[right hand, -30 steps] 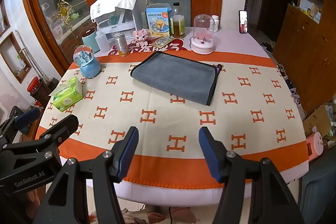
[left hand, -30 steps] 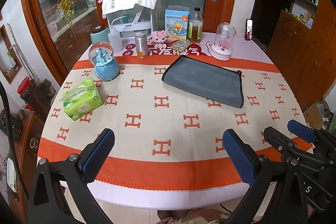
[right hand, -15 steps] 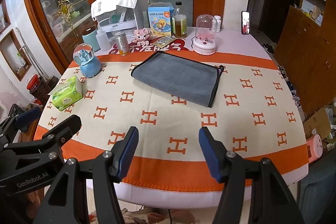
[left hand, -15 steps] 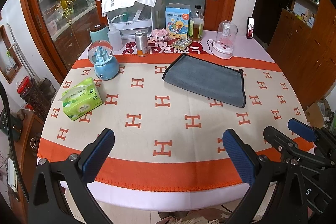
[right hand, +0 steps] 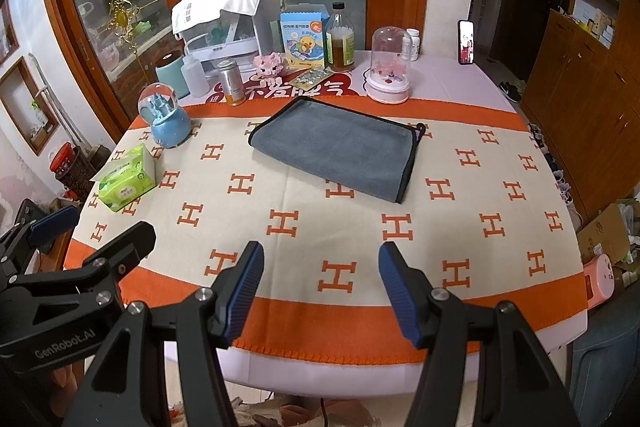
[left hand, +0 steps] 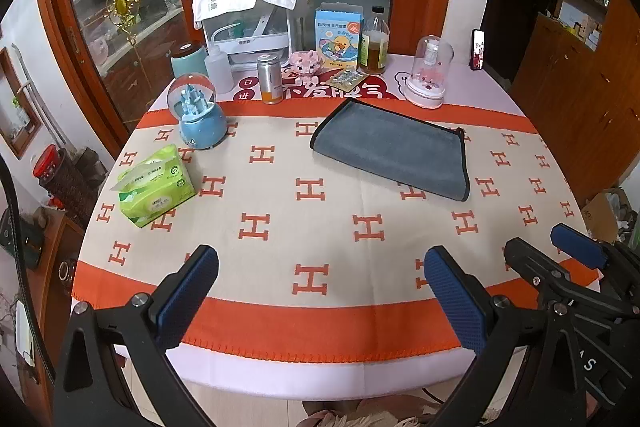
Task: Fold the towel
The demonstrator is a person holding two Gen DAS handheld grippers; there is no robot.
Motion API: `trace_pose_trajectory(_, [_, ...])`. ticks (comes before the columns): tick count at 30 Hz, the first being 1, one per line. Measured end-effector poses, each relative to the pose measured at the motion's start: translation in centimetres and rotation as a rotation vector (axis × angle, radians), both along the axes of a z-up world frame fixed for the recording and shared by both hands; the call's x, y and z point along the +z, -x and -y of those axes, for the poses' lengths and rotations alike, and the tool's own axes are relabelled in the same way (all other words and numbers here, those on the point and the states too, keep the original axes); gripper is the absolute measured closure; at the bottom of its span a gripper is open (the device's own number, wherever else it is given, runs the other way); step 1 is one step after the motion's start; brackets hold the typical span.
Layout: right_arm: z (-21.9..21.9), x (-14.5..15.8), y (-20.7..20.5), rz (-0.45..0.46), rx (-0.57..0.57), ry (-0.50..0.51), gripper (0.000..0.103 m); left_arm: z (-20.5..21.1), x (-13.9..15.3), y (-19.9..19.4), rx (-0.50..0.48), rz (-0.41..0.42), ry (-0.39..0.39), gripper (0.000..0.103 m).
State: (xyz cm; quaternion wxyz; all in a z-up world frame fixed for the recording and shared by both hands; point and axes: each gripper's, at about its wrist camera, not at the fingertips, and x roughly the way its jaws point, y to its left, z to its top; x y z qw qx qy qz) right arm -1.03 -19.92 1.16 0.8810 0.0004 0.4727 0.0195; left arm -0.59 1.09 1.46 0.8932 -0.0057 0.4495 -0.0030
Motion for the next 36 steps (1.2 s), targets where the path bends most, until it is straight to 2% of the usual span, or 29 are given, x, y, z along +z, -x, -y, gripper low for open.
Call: trace_pose_trajectory(36, [-0.16,-0.04,0.22,0.002,0.001,0.005,0.043,-0.96,-0.05,0.68,0.004,-0.002,-0.008,0.001])
